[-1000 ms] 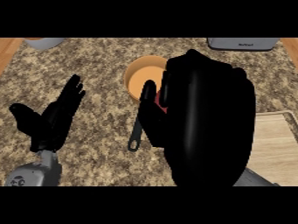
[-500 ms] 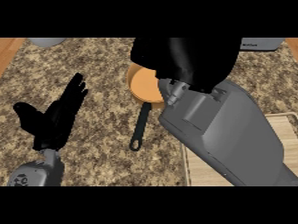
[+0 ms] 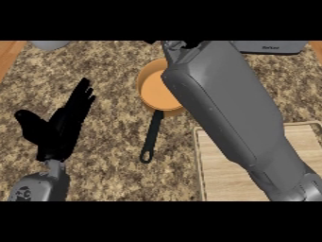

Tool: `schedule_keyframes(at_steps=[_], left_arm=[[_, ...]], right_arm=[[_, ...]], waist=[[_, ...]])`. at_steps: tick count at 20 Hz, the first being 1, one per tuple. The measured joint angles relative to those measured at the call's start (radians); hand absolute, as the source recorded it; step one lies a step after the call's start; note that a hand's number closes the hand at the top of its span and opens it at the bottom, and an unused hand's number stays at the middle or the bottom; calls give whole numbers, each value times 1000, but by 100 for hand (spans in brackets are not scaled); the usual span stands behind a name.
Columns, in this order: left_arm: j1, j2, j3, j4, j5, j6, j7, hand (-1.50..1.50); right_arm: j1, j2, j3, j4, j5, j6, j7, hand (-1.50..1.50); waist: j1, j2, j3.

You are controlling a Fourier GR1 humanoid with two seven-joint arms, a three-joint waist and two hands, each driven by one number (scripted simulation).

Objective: Pick the bell pepper from the tray and place it in the pot

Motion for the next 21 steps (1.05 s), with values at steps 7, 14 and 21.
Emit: schedule_keyframes(at_steps=[7, 14, 21], left_arm=[[-27, -2, 3, 14, 1, 0, 5, 0], [-31, 7, 12, 11, 15, -13, 14, 0], [-18, 7, 18, 8, 6, -3, 11, 0]], right_arm=[[54, 0, -72, 119, -136, -160, -9, -150], [83, 1, -98, 156, -235, -414, -58, -150], [94, 3, -121, 148, -114, -718, -120, -150]], waist=[[9, 4, 1], [16, 3, 2], [-10, -2, 1]])
